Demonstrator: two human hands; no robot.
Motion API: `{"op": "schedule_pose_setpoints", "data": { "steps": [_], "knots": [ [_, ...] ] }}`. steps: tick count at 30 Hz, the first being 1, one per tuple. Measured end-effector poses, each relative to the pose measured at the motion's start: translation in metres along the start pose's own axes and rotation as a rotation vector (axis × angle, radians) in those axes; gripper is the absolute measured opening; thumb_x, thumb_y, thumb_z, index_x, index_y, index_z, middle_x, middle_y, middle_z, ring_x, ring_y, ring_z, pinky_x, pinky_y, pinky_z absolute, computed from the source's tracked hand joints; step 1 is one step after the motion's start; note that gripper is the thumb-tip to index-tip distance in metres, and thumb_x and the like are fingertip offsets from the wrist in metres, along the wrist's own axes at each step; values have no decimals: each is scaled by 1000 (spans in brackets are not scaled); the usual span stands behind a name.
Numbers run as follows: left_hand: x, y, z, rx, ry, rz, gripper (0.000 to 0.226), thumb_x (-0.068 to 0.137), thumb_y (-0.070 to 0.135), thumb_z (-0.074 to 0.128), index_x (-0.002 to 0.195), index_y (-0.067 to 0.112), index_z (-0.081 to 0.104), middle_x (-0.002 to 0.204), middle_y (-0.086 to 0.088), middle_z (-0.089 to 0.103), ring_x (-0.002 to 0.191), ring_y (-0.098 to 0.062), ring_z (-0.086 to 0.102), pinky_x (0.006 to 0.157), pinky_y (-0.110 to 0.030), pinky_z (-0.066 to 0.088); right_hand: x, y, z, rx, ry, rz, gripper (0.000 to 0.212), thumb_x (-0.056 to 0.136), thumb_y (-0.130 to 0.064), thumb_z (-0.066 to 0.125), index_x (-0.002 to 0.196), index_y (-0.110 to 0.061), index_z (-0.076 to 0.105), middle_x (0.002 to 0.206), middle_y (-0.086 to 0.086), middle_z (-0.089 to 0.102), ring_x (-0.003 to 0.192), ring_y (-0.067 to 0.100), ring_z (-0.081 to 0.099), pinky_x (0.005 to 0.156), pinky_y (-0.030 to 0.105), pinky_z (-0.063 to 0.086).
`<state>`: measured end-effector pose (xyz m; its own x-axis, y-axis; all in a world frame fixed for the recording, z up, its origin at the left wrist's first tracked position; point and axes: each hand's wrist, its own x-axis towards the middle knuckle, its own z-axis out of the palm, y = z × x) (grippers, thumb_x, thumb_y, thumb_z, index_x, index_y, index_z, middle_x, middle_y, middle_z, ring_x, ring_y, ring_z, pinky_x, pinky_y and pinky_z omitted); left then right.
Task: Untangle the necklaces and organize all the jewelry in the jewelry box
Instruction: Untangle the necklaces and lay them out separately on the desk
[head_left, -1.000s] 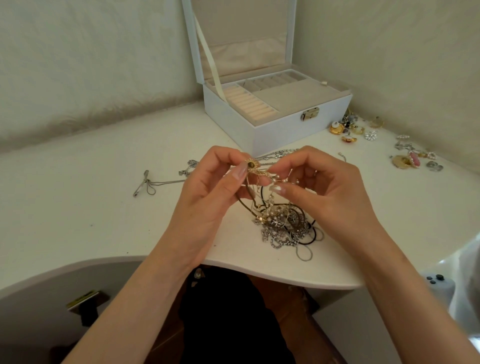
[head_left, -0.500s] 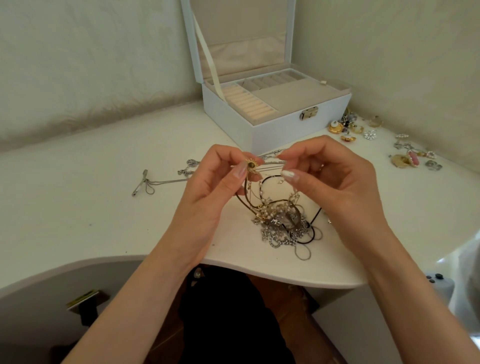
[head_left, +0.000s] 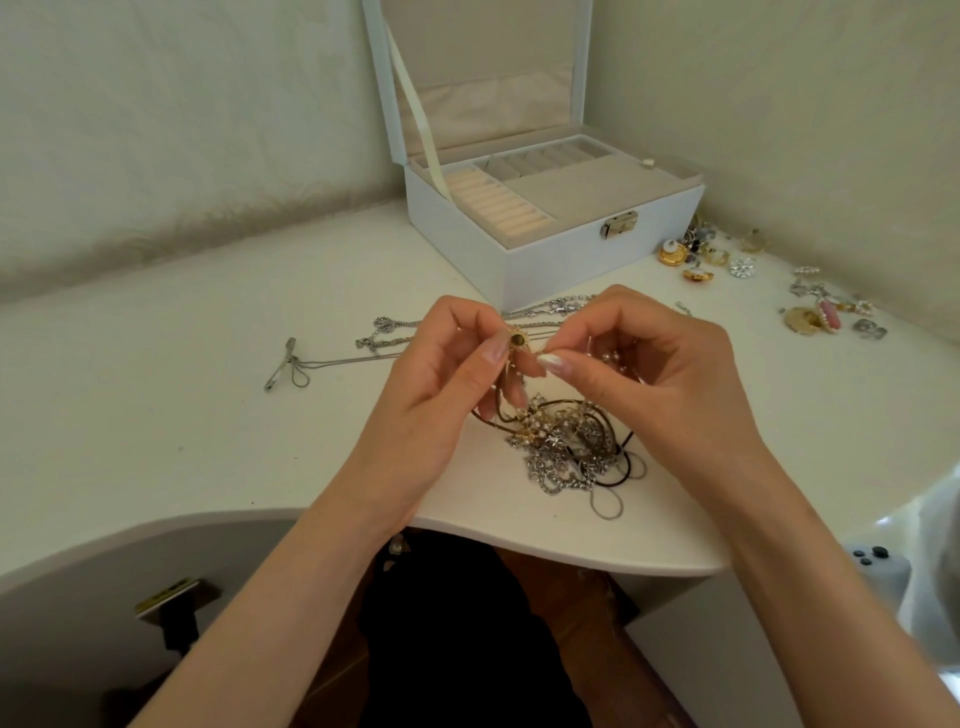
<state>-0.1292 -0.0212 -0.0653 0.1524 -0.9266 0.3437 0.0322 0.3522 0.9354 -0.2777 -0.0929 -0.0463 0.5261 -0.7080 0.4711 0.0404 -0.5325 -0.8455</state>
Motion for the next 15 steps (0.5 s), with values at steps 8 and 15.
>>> {"op": "schedule_pose_setpoints", "data": {
  "steps": [8, 15],
  "knots": [
    [0, -1, 0, -88, 38, -15, 4, 87, 12, 50, 88, 11, 54, 68, 6, 61, 62, -8, 55, 59, -17, 45, -2, -4, 2, -1, 13, 5, 11, 76, -13, 70, 74, -19, 62, 64, -10, 58, 55, 9, 47, 52, 15, 37],
    [1, -2, -1, -124, 20, -30, 10, 83, 7, 53, 93, 10, 56, 71, 2, 64, 63, -10, 57, 61, -18, 47, -2, -4, 1, -7, 48, -6, 14, 80, -11, 69, 76, -22, 62, 62, -8, 55, 55, 7, 42, 51, 15, 34]
  ]
}}
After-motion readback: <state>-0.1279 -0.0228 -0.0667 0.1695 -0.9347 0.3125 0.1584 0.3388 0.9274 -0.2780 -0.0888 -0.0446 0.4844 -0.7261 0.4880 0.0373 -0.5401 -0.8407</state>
